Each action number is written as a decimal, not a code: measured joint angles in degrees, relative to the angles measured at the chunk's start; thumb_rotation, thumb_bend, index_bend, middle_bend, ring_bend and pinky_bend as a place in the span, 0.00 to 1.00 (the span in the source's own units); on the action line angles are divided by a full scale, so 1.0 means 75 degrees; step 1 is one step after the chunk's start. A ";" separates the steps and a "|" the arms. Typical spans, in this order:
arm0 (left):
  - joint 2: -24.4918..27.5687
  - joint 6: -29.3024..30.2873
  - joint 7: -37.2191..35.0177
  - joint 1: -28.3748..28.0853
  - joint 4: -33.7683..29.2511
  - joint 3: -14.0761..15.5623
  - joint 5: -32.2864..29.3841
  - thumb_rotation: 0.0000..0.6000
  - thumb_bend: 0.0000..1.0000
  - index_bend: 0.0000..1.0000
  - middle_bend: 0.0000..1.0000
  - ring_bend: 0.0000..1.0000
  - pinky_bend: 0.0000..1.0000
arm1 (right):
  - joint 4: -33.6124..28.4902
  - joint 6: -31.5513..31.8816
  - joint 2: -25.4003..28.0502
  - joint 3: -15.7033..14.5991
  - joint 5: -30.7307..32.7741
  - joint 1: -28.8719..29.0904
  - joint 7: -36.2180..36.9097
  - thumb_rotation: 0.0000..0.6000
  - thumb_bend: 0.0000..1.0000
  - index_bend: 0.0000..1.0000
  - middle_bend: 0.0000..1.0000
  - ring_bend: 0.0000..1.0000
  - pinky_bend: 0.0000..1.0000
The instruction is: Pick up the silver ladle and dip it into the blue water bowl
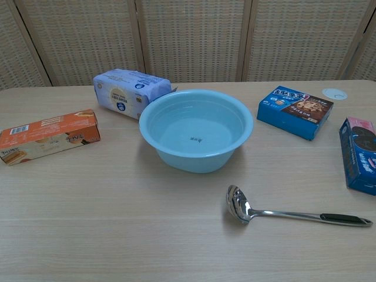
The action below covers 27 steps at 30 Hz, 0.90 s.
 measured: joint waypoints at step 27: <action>-0.0009 -0.0109 -0.0029 -0.0054 0.0013 -0.0132 -0.0280 1.00 0.00 0.00 0.00 0.00 0.00 | -0.0906 -0.3770 -0.0776 -0.0063 0.0180 0.1324 -0.2256 1.00 0.00 0.35 0.92 0.88 1.00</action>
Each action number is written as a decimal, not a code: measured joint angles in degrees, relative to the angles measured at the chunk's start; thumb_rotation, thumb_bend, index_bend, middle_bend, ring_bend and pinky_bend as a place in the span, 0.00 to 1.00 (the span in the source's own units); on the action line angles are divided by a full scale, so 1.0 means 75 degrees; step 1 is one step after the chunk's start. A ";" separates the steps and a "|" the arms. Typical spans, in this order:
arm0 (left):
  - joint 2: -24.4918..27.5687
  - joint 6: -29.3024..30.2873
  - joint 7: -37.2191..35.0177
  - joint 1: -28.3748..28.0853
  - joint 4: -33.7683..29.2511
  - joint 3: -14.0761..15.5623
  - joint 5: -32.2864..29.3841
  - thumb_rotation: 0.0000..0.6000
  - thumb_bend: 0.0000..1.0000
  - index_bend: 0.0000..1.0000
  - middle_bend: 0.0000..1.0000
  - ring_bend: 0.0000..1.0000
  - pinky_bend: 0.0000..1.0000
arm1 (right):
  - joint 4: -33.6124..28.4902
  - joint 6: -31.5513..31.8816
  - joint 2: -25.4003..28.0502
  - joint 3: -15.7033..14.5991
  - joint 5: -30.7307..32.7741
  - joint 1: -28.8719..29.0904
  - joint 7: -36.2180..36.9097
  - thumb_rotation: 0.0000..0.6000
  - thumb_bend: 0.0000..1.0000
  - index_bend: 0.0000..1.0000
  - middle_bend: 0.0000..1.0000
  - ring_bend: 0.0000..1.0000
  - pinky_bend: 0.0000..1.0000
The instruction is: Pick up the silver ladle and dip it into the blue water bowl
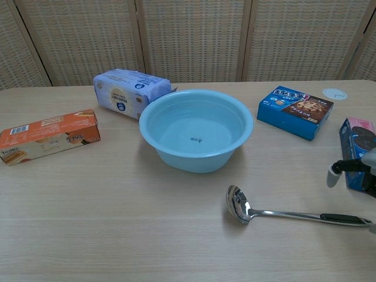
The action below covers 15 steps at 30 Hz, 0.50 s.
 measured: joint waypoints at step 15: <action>0.0016 -0.0047 -0.0086 -0.0031 0.0067 0.0028 0.0076 1.00 0.00 0.00 0.00 0.00 0.00 | -0.0271 -0.0170 -0.1782 0.1078 0.3970 0.0271 -0.3063 1.00 0.10 0.47 0.93 0.88 1.00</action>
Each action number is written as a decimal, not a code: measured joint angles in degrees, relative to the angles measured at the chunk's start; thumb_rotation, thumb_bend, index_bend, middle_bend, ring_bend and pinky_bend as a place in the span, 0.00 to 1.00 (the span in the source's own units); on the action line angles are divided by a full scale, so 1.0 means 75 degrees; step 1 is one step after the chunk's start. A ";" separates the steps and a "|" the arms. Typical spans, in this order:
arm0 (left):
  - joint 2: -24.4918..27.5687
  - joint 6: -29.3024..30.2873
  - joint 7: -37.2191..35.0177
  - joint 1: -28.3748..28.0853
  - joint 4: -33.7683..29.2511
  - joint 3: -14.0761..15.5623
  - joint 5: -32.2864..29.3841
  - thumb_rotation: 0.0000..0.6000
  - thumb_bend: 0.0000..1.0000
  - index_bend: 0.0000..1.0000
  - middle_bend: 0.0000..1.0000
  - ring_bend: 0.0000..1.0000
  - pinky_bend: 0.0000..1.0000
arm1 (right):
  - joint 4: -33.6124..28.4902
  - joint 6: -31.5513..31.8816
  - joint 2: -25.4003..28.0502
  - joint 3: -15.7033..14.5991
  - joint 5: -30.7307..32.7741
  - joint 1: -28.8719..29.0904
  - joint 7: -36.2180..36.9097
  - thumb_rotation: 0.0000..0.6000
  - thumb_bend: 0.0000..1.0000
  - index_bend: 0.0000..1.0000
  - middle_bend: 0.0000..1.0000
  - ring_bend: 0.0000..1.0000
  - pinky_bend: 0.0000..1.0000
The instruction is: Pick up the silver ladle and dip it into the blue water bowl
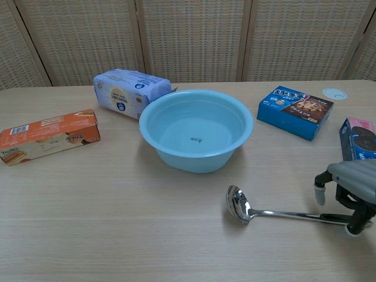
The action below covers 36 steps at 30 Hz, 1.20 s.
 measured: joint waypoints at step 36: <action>-0.0086 -0.0078 0.0190 -0.0044 -0.0002 -0.0025 -0.0111 1.00 0.00 0.00 0.00 0.00 0.00 | 0.0766 -0.0037 -0.0522 -0.0240 0.0558 0.0287 -0.0042 1.00 0.35 0.49 0.93 0.88 1.00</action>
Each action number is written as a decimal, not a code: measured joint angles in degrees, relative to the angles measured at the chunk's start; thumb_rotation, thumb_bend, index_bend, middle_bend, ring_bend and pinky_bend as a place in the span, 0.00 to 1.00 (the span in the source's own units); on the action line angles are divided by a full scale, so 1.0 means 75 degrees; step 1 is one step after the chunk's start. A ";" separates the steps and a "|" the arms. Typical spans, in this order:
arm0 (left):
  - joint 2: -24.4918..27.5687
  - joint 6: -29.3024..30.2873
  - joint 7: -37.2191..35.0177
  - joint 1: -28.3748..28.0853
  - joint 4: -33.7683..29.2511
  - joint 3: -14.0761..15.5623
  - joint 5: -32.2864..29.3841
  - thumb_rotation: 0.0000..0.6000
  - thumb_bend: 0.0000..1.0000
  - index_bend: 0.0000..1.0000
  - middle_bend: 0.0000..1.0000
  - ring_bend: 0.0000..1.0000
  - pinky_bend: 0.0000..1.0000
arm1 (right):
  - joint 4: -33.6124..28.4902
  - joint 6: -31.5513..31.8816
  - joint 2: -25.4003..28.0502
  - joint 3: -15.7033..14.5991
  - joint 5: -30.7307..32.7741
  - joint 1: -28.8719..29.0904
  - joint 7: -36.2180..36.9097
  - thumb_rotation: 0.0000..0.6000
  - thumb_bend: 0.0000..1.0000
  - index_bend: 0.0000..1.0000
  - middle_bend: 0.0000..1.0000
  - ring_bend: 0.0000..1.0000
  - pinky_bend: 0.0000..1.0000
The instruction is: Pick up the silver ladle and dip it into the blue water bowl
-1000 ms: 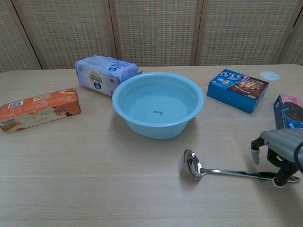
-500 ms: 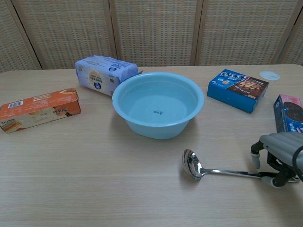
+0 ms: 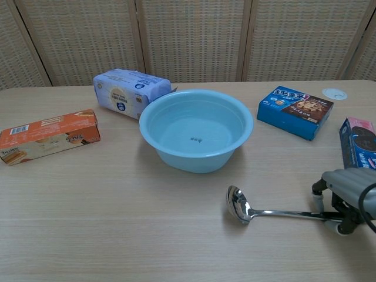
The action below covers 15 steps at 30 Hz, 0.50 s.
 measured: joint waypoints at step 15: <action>0.0007 -0.0007 -0.0015 -0.0003 -0.0010 -0.0002 -0.0014 1.00 0.00 0.00 0.00 0.00 0.00 | -0.0093 0.0001 0.0197 -0.0017 -0.0015 0.0014 0.0321 1.00 0.83 0.70 0.95 0.89 1.00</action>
